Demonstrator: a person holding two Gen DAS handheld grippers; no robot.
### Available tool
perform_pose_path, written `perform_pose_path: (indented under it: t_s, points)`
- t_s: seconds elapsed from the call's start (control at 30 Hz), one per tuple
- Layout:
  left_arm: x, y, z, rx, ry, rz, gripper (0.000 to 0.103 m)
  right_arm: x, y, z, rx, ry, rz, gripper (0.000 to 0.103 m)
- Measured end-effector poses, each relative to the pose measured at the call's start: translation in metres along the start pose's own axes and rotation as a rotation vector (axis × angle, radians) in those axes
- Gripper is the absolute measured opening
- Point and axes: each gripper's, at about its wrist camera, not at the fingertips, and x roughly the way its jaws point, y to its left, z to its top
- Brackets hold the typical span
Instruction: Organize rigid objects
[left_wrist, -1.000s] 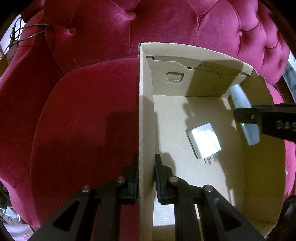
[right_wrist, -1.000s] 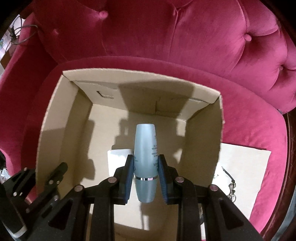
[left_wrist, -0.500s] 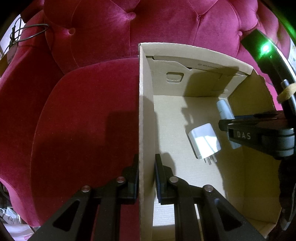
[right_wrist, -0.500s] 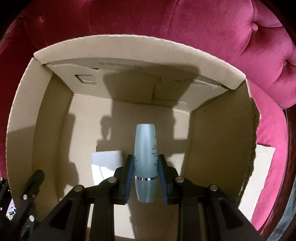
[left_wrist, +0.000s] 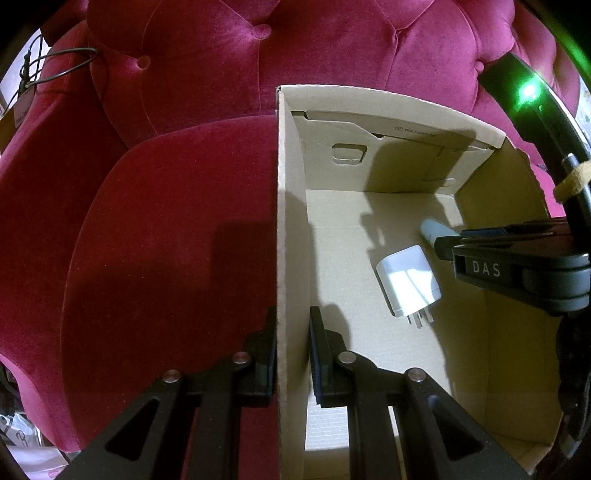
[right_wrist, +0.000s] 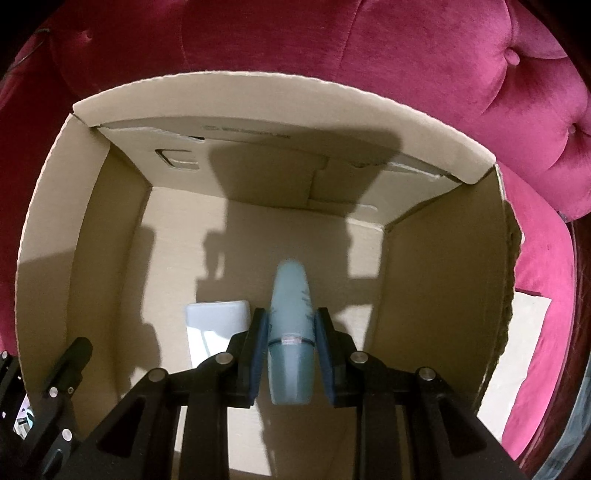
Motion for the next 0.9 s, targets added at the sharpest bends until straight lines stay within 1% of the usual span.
perform_pose_path:
  t_s: [0.1,0.17,0.37,0.63,0.8,0.9]
  points:
    - [0.000,0.000,0.000,0.000,0.001,-0.001,0.015,-0.005,0.000,0.001,0.001,-0.007,0.006,0.027]
    - [0.000,0.000,0.000,0.001,0.000,0.000,0.015,-0.007,0.000,0.000,-0.003,-0.014,0.004,0.030]
    - [-0.001,0.000,0.000,0.000,0.001,0.000,0.015,-0.018,-0.002,-0.003,-0.011,-0.037,0.007,0.030]
    - [-0.001,0.001,0.000,0.002,0.001,-0.001,0.015,-0.044,-0.008,-0.011,-0.008,-0.084,0.025,0.030]
    - [0.000,0.001,0.000,0.003,0.001,0.001,0.015,-0.062,-0.015,-0.022,-0.011,-0.125,0.016,0.035]
    - [0.000,0.001,0.000,0.004,0.000,0.002,0.015,-0.069,-0.020,-0.026,-0.001,-0.136,0.017,0.039]
